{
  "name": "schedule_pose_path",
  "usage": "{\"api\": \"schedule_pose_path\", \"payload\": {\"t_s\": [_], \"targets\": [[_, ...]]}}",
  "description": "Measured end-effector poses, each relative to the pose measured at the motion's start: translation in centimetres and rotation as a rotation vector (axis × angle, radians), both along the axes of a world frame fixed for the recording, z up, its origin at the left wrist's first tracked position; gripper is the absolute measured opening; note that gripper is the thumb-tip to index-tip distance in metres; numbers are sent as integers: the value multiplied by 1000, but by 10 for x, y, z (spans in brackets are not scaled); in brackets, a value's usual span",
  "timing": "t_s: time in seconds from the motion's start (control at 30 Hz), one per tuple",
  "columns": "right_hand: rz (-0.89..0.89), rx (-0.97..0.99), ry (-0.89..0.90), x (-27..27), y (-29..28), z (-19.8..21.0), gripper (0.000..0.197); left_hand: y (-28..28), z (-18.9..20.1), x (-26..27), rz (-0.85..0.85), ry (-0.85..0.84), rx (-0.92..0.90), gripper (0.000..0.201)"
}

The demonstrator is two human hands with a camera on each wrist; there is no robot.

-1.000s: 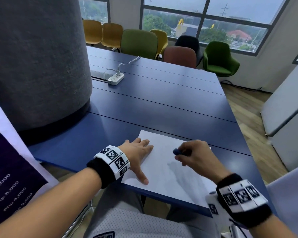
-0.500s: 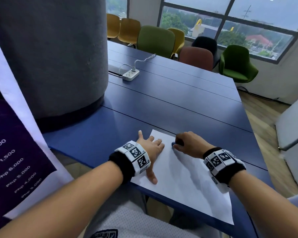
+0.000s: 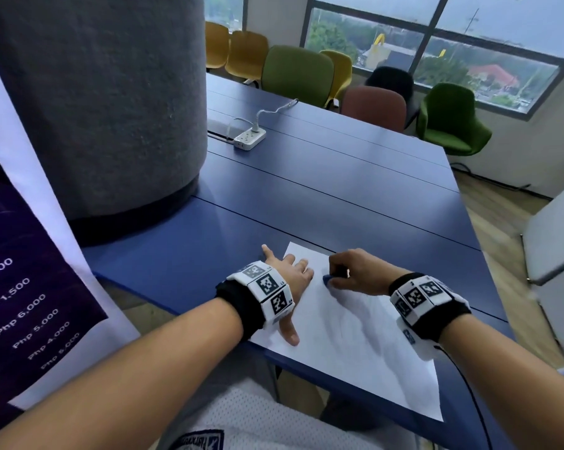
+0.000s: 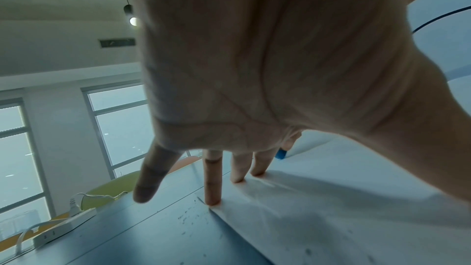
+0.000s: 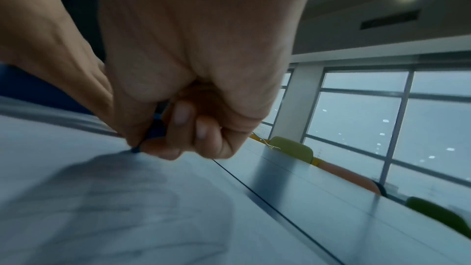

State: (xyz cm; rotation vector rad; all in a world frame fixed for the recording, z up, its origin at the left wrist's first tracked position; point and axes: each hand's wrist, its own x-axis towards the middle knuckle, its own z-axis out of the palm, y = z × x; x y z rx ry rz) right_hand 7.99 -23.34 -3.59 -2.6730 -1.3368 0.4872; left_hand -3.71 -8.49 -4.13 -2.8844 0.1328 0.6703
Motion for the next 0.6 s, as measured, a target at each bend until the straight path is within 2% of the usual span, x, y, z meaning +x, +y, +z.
{"api": "schedule_pose_path", "payload": {"t_s": [0.07, 0.1, 0.23, 0.37, 0.4, 0.47, 0.53, 0.6], "targets": [[-74, 30, -85, 5, 2, -3, 22, 0, -1, 1, 1, 7, 7, 136], [-75, 56, -65, 6, 2, -5, 23, 0, -1, 1, 2, 8, 7, 136], [44, 13, 176, -1, 1, -1, 23, 2, -1, 1, -1, 1, -15, 136], [-79, 73, -57, 7, 4, -7, 21, 3, -2, 2, 2, 10, -26, 137], [-85, 107, -47, 8, 3, -10, 21, 3, -3, 2, 4, 13, -29, 137], [-17, 129, 88, 5, 1, -11, 20, 3, -3, 2, 1, 11, -23, 136], [44, 64, 195, 1, 1, -6, 20, 3, -2, 1, -1, 8, -12, 136], [4, 40, 109, 8, 3, -6, 20, 2, -2, 0, -2, 3, -11, 136]]}}
